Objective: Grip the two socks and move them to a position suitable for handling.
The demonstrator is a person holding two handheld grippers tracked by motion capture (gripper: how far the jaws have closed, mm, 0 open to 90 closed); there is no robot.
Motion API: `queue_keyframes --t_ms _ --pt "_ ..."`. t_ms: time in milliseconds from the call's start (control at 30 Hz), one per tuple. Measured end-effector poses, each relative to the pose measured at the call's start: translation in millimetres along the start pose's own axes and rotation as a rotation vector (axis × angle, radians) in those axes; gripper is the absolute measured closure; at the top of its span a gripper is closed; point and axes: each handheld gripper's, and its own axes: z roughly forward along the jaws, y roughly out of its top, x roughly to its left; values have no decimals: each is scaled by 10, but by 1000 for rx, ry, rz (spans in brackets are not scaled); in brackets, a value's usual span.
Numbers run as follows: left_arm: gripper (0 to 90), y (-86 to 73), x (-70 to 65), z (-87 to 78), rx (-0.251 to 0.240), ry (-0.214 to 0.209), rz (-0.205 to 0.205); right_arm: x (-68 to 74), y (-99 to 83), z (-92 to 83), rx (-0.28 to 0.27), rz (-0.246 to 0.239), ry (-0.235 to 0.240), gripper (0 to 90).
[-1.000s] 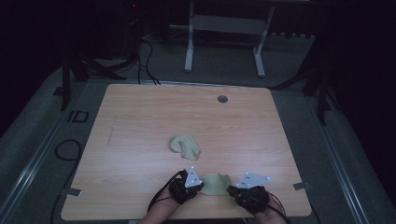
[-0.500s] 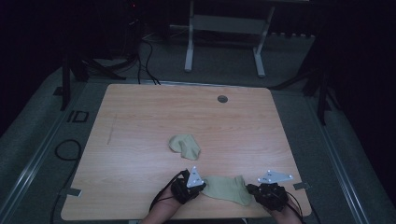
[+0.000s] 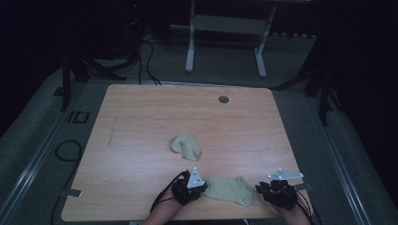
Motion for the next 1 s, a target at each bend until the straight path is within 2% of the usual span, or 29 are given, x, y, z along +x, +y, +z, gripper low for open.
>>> queue_keyframes --t_ms 67,167,333,467,567,700,833,933,1000 --pt "677 7 6 -37 -23 -6 -19 9 57 -6 -10 -1 11 608" --pt "528 18 9 -130 -52 41 -26 36 138 19 -21 -15 25 511" --pt "495 -67 81 -270 -68 65 -44 160 350 152 -19 -74 54 452" --pt "487 -176 131 -357 -76 66 -66 269 557 268 -21 -113 68 439" --pt "482 -246 181 -432 -101 68 -101 336 722 377 -13 -144 79 416" --pt "380 -299 223 -527 -122 84 -115 414 924 486 -17 -169 96 403" --pt "267 -358 274 -610 -135 100 -146 531 1148 586 -18 -193 111 403" --pt "228 -426 310 -686 -147 131 -160 641 1338 692 2 -224 134 403" --pt "163 -454 329 -716 -148 142 -181 719 1443 776 13 -244 136 401"
